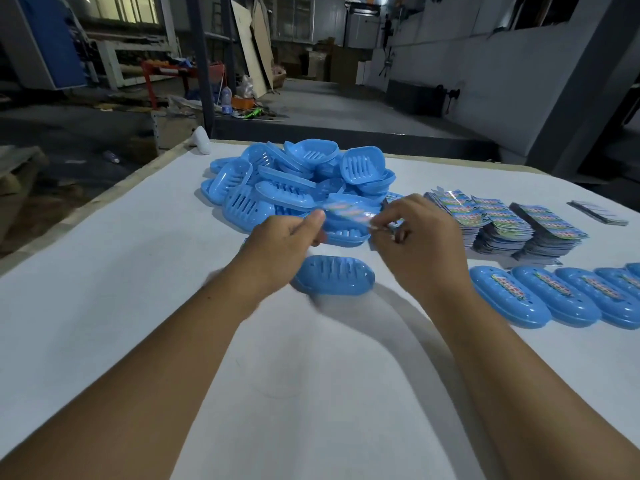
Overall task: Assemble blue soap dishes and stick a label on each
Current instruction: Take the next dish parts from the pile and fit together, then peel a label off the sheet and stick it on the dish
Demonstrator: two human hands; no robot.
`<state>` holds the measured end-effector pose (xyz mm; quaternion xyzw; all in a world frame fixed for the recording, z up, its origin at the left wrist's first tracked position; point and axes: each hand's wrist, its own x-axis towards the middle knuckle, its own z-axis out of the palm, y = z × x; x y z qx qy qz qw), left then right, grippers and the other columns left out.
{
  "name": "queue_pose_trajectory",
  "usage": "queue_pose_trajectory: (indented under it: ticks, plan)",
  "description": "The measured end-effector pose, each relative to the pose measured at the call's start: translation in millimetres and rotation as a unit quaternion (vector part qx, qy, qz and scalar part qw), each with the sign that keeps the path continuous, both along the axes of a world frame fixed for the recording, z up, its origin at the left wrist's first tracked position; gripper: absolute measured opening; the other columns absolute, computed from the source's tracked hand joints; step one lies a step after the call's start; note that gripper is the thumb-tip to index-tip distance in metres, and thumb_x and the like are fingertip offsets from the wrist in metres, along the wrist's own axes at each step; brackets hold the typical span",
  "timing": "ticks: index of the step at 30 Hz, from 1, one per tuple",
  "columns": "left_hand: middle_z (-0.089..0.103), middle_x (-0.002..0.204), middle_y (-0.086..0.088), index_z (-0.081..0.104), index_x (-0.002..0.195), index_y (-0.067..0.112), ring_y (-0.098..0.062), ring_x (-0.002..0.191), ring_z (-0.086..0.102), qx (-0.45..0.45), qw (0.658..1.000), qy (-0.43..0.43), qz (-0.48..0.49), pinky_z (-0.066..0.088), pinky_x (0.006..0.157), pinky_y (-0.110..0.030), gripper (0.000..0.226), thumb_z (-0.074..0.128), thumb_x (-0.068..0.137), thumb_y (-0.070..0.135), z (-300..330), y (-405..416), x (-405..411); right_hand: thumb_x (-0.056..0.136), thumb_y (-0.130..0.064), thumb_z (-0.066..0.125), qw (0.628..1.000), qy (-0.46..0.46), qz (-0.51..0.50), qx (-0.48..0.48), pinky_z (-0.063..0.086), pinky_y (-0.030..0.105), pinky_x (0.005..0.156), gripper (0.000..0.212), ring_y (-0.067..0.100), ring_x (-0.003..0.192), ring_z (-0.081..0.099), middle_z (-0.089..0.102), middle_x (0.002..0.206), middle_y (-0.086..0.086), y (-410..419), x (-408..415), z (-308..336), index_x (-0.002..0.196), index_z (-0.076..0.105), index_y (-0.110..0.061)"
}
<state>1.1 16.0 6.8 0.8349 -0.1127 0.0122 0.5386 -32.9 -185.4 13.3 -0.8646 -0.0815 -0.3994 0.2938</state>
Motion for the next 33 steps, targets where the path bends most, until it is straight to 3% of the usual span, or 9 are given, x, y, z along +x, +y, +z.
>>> queue_pose_trajectory:
  ticks: [5,6,9,11,14,17,19,23,33]
  plan:
    - [0.069,0.061,0.005,0.075,0.080,0.006,-0.007,0.058,0.058,-0.089,0.991,0.004,0.096,0.047,0.069,-0.028,0.038,0.061,0.097,0.038,4,-1,9,0.076,-0.012,0.079,0.992,0.032,0.101,-0.070,0.051,0.039,0.061,0.014,0.006,0.055,0.048,0.066,0.093,-0.009,21,-10,-1,0.082,0.074,-0.025]
    - [0.067,0.063,0.001,0.075,0.082,0.005,-0.011,0.060,0.056,-0.100,0.990,0.009,0.102,0.046,0.070,-0.030,0.032,0.065,0.095,0.032,3,0,10,0.075,-0.022,0.082,0.989,0.049,0.118,-0.074,0.051,0.038,0.061,0.012,0.001,0.056,0.048,0.065,0.096,-0.011,22,-11,0,0.084,0.075,-0.026]
    - [0.064,0.063,0.002,0.076,0.086,0.005,-0.010,0.059,0.051,-0.105,0.990,0.006,0.096,0.045,0.065,-0.027,0.028,0.069,0.093,0.031,1,4,11,0.069,-0.063,0.077,0.984,0.112,0.139,-0.027,0.049,0.031,0.064,0.039,0.003,0.067,0.054,0.060,0.096,-0.017,23,-17,-1,0.090,0.075,-0.030]
    - [0.061,0.053,0.011,0.077,0.084,0.009,-0.002,0.049,0.049,-0.090,0.993,-0.012,0.074,0.043,0.055,-0.018,0.026,0.071,0.092,0.032,2,2,9,0.072,-0.071,0.071,0.981,0.128,0.132,0.065,0.044,0.019,0.063,0.044,0.006,0.067,0.054,0.061,0.084,-0.019,23,-19,1,0.085,0.069,-0.029]
    - [0.066,0.056,0.015,0.076,0.083,0.013,0.005,0.051,0.057,-0.068,0.997,-0.026,0.023,0.044,0.051,-0.009,0.023,0.075,0.090,0.035,4,-2,3,0.087,-0.050,0.075,0.945,0.176,0.158,0.226,0.045,0.014,0.058,0.035,-0.001,0.062,0.057,0.067,0.070,-0.019,19,-16,5,0.087,0.062,-0.017]
    - [0.077,0.076,0.009,0.077,0.084,0.018,-0.004,0.074,0.072,-0.057,0.998,-0.012,-0.014,0.057,0.072,-0.025,0.021,0.077,0.089,0.038,3,-3,-2,0.090,-0.016,0.077,0.904,0.215,0.181,0.323,0.052,0.017,0.056,0.022,0.001,0.063,0.067,0.070,0.066,-0.008,18,-12,5,0.086,0.056,-0.013]
    - [0.076,0.076,0.010,0.077,0.082,0.019,-0.003,0.073,0.071,-0.058,0.998,-0.010,-0.025,0.056,0.073,-0.026,0.022,0.075,0.090,0.039,4,-3,-3,0.088,-0.005,0.076,0.895,0.215,0.170,0.351,0.050,0.017,0.053,0.024,0.005,0.062,0.069,0.069,0.067,0.000,17,-12,5,0.085,0.054,-0.013]
    - [0.067,0.061,0.011,0.075,0.074,0.013,0.005,0.055,0.056,-0.082,0.996,-0.027,-0.002,0.045,0.053,-0.009,0.024,0.069,0.093,0.025,7,-3,0,0.089,-0.004,0.075,0.898,0.201,0.141,0.366,0.048,0.016,0.052,0.026,0.004,0.060,0.065,0.066,0.074,0.008,12,-10,7,0.082,0.053,-0.016]
    - [0.068,0.060,0.016,0.074,0.077,0.019,0.008,0.055,0.060,-0.077,0.996,-0.030,-0.017,0.042,0.050,-0.006,0.021,0.067,0.096,0.024,7,-3,-2,0.087,-0.011,0.078,0.909,0.212,0.113,0.342,0.053,0.019,0.055,0.020,0.006,0.066,0.065,0.073,0.081,0.009,12,-8,5,0.080,0.060,-0.016]
